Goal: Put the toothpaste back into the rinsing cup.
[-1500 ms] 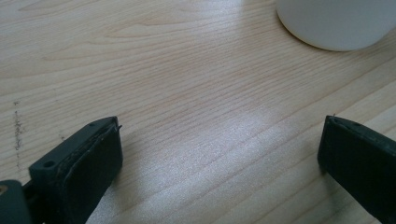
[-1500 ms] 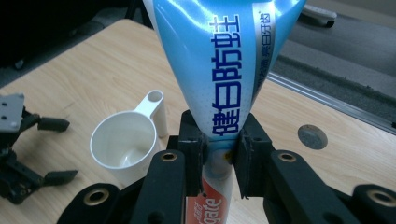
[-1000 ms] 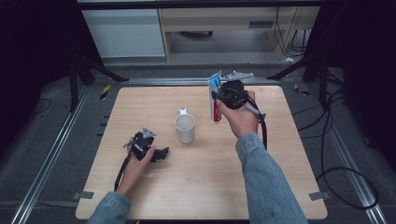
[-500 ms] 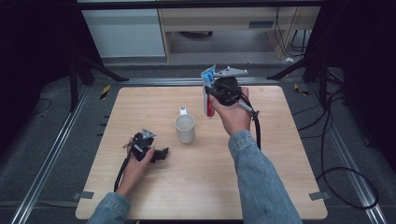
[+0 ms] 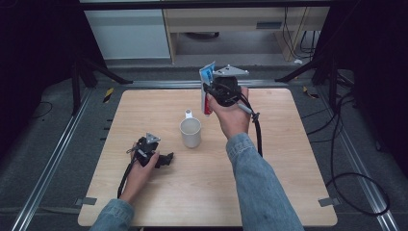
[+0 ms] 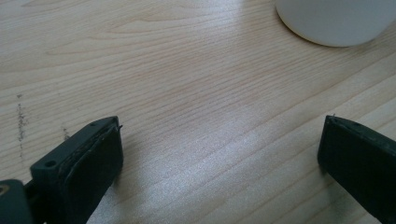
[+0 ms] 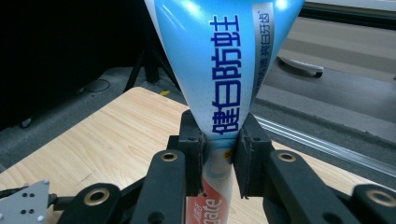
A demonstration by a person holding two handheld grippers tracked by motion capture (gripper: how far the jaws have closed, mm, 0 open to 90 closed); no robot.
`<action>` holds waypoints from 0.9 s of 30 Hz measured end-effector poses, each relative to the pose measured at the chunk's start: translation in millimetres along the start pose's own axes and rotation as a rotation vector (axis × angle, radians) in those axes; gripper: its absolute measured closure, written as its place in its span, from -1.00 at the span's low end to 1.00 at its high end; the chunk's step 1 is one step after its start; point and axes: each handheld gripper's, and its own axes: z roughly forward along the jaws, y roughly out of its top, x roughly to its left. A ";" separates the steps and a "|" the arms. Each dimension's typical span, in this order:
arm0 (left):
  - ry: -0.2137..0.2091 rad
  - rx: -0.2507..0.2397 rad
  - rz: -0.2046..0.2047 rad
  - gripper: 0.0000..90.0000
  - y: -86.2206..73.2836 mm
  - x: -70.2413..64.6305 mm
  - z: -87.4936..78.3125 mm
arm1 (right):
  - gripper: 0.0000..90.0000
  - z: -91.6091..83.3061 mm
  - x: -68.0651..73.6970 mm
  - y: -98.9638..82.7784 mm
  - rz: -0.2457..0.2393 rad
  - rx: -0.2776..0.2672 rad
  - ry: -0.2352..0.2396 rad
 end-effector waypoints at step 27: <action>0.000 0.005 0.002 -1.00 0.2 0.1 -0.3 | 0.66 12.3 27.9 5.2 -0.035 -0.027 0.058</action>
